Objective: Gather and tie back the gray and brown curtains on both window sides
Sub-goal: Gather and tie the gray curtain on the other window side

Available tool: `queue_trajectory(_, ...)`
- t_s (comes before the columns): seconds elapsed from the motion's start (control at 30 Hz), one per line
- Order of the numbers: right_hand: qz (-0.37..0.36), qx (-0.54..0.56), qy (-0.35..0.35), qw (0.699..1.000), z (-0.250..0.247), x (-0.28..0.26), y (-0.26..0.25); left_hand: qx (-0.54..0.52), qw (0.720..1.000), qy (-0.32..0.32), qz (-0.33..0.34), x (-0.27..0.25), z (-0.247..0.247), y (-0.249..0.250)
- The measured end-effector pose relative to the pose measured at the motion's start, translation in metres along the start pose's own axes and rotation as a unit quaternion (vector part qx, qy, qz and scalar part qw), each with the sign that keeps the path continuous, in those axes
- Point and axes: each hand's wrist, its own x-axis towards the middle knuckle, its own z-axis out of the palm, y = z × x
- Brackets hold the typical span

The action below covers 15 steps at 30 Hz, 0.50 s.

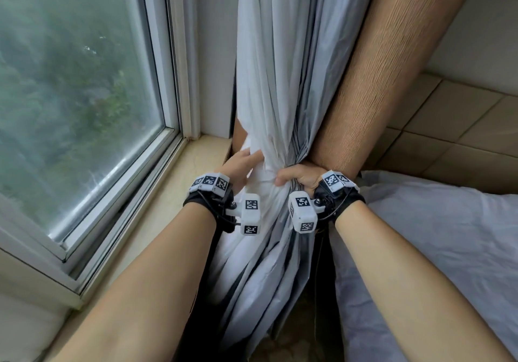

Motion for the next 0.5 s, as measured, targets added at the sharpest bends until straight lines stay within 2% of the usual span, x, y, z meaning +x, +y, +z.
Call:
queue_trajectory(0.07, -0.004, 0.007, 0.004, 1.000, -0.001, 0.002, 0.000, -0.018, 0.999, 0.038, 0.013, 0.002, 0.000, 0.000)
queue_trajectory(0.13, -0.011, 0.011, 0.021, 1.000, -0.002, 0.008, 0.001, 0.001, 0.993, 0.115, 0.036, 0.004, -0.005, 0.002)
queue_trajectory(0.27, -0.090, 0.016, 0.147, 0.985, -0.002, 0.023, 0.003, 0.036, 0.976, 0.205, 0.061, 0.001, -0.021, 0.001)
queue_trajectory(0.37, -0.138, -0.003, 0.200, 0.970, 0.002, 0.032, 0.002, 0.051, 0.976, 0.203, 0.066, -0.011, -0.024, 0.005)
queue_trajectory(0.43, -0.162, -0.015, 0.203, 0.966, 0.006, 0.036, 0.001, 0.059, 0.979, 0.182, 0.074, -0.020, -0.018, 0.009)
queue_trajectory(0.5, -0.175, -0.032, 0.177, 0.968, 0.008, 0.040, 0.002, 0.064, 0.982, 0.156, 0.080, -0.025, -0.015, 0.014)
